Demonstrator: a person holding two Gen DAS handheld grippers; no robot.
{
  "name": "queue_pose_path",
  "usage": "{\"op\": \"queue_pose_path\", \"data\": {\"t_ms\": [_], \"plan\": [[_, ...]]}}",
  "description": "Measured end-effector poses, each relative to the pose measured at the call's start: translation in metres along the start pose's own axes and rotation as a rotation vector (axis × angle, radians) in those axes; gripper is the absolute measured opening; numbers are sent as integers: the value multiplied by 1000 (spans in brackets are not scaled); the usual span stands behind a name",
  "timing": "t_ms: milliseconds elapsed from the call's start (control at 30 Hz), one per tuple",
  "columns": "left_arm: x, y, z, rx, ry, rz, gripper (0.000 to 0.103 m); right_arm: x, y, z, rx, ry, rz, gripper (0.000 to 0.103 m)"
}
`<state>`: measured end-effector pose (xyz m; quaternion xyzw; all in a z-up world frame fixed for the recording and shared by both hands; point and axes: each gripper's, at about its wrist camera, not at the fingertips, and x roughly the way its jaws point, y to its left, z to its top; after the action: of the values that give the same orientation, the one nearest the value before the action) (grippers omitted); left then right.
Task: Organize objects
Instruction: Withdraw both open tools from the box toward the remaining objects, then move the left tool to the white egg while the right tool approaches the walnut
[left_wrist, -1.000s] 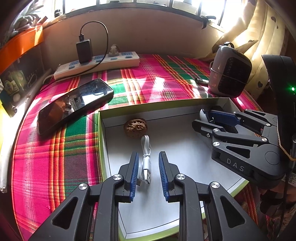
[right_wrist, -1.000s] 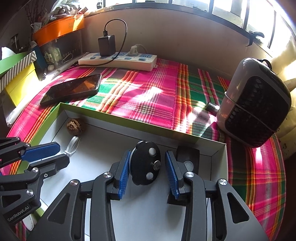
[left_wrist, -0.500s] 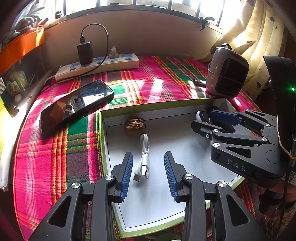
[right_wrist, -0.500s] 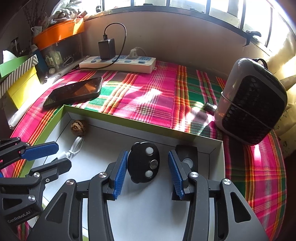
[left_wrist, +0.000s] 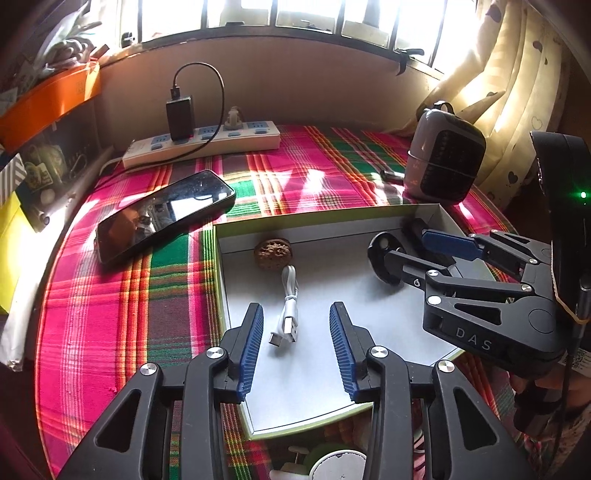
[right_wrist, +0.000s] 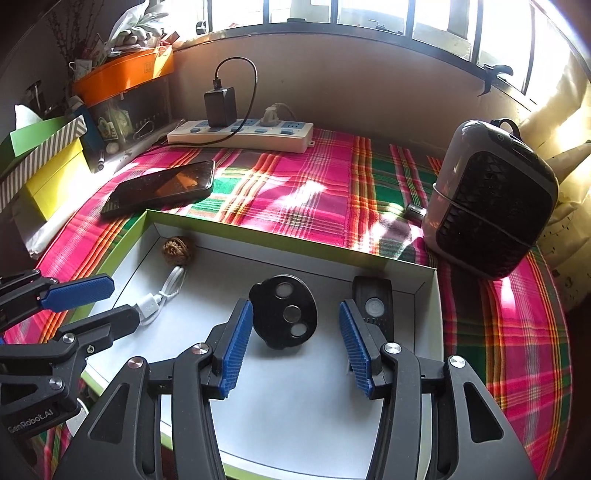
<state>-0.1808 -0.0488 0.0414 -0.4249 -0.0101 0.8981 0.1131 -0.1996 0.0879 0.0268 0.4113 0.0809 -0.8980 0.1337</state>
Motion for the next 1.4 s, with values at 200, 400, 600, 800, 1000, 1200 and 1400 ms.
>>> {"op": "queue_pose_path", "data": {"t_ms": [200, 400, 600, 800, 1000, 1200, 1400], "plan": [[-13, 1, -5, -7, -23, -2, 36, -11, 0, -6, 17, -12, 1, 50], [-23, 5, -14, -29, -37, -10, 36, -24, 2, -12, 34, -27, -5, 50], [-37, 8, -25, -37, -50, -9, 36, -36, 1, -23, 63, -39, -7, 50], [-51, 15, -38, -56, -70, -16, 37, -52, 4, -36, 78, -58, -20, 50], [-64, 22, -54, -76, -84, -41, 38, -72, 2, -54, 112, -80, -31, 50], [-72, 29, -73, -78, -74, -62, 38, -89, 0, -73, 156, -102, -46, 50], [-75, 34, -92, -59, -60, -85, 39, -99, -1, -93, 176, -103, -57, 50]]}}
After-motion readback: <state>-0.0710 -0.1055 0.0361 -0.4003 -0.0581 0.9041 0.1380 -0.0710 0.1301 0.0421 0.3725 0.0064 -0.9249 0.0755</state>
